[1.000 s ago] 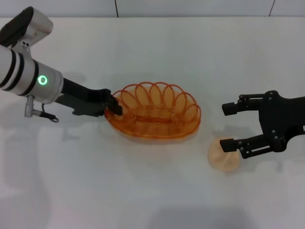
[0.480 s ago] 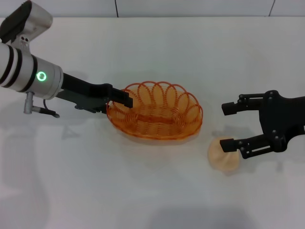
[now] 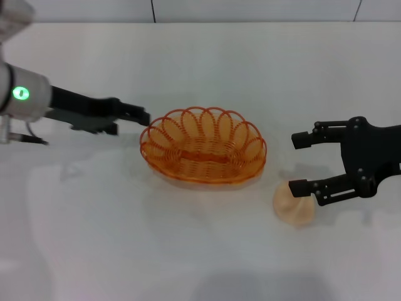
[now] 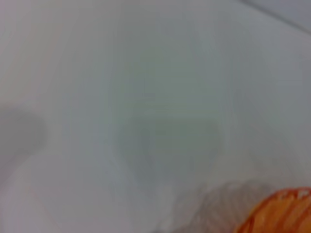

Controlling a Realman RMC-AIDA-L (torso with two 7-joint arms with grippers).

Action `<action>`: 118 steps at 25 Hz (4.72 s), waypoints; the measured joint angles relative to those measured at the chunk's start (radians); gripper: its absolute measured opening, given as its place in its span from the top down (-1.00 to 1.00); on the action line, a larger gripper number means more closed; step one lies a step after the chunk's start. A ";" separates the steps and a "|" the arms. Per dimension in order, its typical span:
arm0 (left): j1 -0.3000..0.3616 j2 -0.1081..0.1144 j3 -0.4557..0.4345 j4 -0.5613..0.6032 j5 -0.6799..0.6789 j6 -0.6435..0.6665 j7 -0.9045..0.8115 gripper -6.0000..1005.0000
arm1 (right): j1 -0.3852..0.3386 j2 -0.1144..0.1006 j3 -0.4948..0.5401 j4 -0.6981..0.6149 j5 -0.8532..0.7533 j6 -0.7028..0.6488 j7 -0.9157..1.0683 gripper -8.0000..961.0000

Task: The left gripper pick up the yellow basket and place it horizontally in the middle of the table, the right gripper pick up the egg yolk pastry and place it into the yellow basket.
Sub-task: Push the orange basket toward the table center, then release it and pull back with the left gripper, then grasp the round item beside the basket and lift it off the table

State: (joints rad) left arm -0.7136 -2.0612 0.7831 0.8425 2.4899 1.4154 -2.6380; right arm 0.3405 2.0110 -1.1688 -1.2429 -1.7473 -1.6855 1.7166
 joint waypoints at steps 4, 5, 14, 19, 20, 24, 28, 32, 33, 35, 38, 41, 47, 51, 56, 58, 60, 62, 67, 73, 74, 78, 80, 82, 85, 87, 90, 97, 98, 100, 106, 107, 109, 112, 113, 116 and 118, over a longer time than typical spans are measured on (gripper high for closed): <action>0.057 0.008 0.000 0.113 -0.079 0.006 0.038 -0.73 | 0.002 0.000 0.000 0.003 0.002 0.006 0.004 -0.78; 0.073 0.008 -0.002 0.148 -0.117 0.007 0.053 -0.73 | 0.001 0.000 0.000 0.004 0.002 0.010 0.005 -0.78; 0.249 -0.001 -0.020 0.320 -0.612 -0.029 0.424 -0.74 | 0.005 0.000 -0.001 0.011 0.002 0.027 0.012 -0.78; 0.320 -0.012 -0.021 0.307 -0.862 0.002 0.663 -0.74 | 0.009 0.000 -0.024 0.011 0.002 0.044 0.012 -0.76; 0.328 -0.014 -0.021 0.306 -0.891 0.016 0.697 -0.74 | 0.009 0.001 -0.033 0.011 0.002 0.050 0.011 -0.75; 0.359 -0.011 -0.021 0.303 -0.955 0.120 0.836 -0.73 | 0.009 0.002 -0.091 0.011 0.005 0.102 0.000 -0.74; 0.371 -0.003 -0.021 0.303 -0.943 0.199 0.916 -0.73 | 0.009 0.002 -0.131 0.011 0.010 0.154 -0.002 -0.72; 0.371 0.019 -0.021 0.306 -0.863 0.275 0.946 -0.73 | 0.010 0.002 -0.142 0.011 0.011 0.178 0.002 -0.71; 0.370 0.024 -0.021 0.308 -0.842 0.294 0.948 -0.73 | 0.010 0.002 -0.142 0.011 0.009 0.181 0.006 -0.70; 0.362 0.035 -0.016 0.313 -0.796 0.341 0.950 -0.73 | 0.011 0.001 -0.141 0.011 -0.001 0.183 0.020 -0.70; 0.347 0.045 -0.012 0.322 -0.735 0.415 0.945 -0.72 | 0.017 0.000 -0.139 0.001 -0.034 0.183 0.053 -0.69; 0.339 0.046 -0.011 0.332 -0.684 0.461 0.931 -0.72 | 0.029 0.000 -0.137 -0.011 -0.093 0.180 0.110 -0.67; 0.319 0.046 -0.010 0.331 -0.602 0.474 0.880 -0.72 | 0.027 0.001 -0.139 -0.042 -0.198 0.181 0.195 -0.65; 0.303 0.045 -0.005 0.328 -0.557 0.477 0.838 -0.72 | 0.025 0.001 -0.141 -0.044 -0.225 0.183 0.206 -0.64; 0.279 0.033 0.002 0.322 -0.492 0.480 0.806 -0.72 | 0.024 0.002 -0.152 -0.027 -0.250 0.200 0.206 -0.62; 0.278 0.030 0.004 0.321 -0.487 0.480 0.802 -0.72 | 0.024 0.002 -0.162 -0.022 -0.262 0.218 0.213 -0.61; 0.278 0.028 0.004 0.321 -0.487 0.478 0.801 -0.72 | 0.028 0.002 -0.167 -0.021 -0.285 0.230 0.232 -0.60; 0.278 0.027 0.004 0.321 -0.487 0.475 0.800 -0.72 | 0.030 0.002 -0.173 -0.020 -0.303 0.236 0.245 -0.59; 0.277 0.024 0.004 0.320 -0.486 0.474 0.799 -0.72 | 0.031 0.002 -0.180 -0.028 -0.319 0.238 0.250 -0.57; 0.270 0.024 0.004 0.317 -0.485 0.470 0.798 -0.72 | 0.035 0.002 -0.192 -0.031 -0.356 0.236 0.259 -0.55; 0.269 0.024 0.004 0.317 -0.485 0.470 0.798 -0.72 | 0.036 0.002 -0.196 -0.031 -0.356 0.236 0.260 -0.55; 0.269 0.024 0.003 0.317 -0.485 0.465 0.797 -0.72 | 0.038 0.002 -0.208 -0.030 -0.367 0.242 0.261 -0.53; 0.269 0.024 0.004 0.317 -0.485 0.462 0.796 -0.72 | 0.038 0.002 -0.213 -0.030 -0.369 0.243 0.262 -0.52; 0.269 0.024 0.004 0.317 -0.485 0.461 0.796 -0.72 | 0.038 0.002 -0.219 -0.030 -0.372 0.244 0.262 -0.52; 0.269 0.024 0.004 0.317 -0.487 0.460 0.796 -0.72 | 0.040 0.002 -0.222 -0.029 -0.380 0.245 0.262 -0.51; 0.269 0.023 0.004 0.317 -0.489 0.459 0.796 -0.72 | 0.045 0.002 -0.222 -0.021 -0.381 0.246 0.261 -0.50; 0.269 0.023 0.003 0.317 -0.490 0.459 0.796 -0.72 | 0.049 0.002 -0.225 -0.013 -0.381 0.246 0.259 -0.49; 0.269 0.023 0.003 0.317 -0.491 0.459 0.796 -0.72 | 0.053 0.002 -0.232 -0.013 -0.381 0.247 0.258 0.10; 0.269 0.023 0.002 0.317 -0.491 0.459 0.796 -0.72 | 0.054 0.002 -0.232 -0.013 -0.382 0.247 0.258 0.15; 0.269 0.023 0.000 0.317 -0.491 0.459 0.796 -0.72 | 0.054 0.002 -0.232 -0.013 -0.382 0.247 0.259 0.26; 0.269 0.023 -0.001 0.317 -0.493 0.459 0.796 -0.72 | 0.054 0.002 -0.226 -0.021 -0.382 0.244 0.273 0.48; 0.269 0.023 -0.002 0.317 -0.493 0.459 0.796 -0.72 | 0.053 0.002 -0.225 -0.029 -0.382 0.243 0.278 0.50; 0.269 0.023 -0.003 0.317 -0.491 0.459 0.796 -0.72 | 0.048 0.001 -0.223 -0.053 -0.382 0.238 0.293 0.55; 0.270 0.028 -0.004 0.317 -0.488 0.459 0.794 -0.72 | 0.042 -0.001 -0.218 -0.094 -0.381 0.222 0.311 0.60; 0.272 0.029 -0.004 0.317 -0.488 0.459 0.794 -0.72 | 0.042 -0.001 -0.212 -0.106 -0.381 0.212 0.315 0.61; 0.273 0.031 -0.004 0.317 -0.487 0.459 0.793 -0.72 | 0.040 0.001 -0.196 -0.145 -0.376 0.179 0.333 0.67; 0.274 0.032 -0.007 0.317 -0.486 0.459 0.794 -0.72 | 0.040 0.001 -0.195 -0.168 -0.375 0.166 0.344 0.70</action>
State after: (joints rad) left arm -0.4401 -2.0289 0.7766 1.1597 2.0037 1.8745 -1.8441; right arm 0.3803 2.0121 -1.3643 -1.4105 -2.1219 -1.5194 2.0609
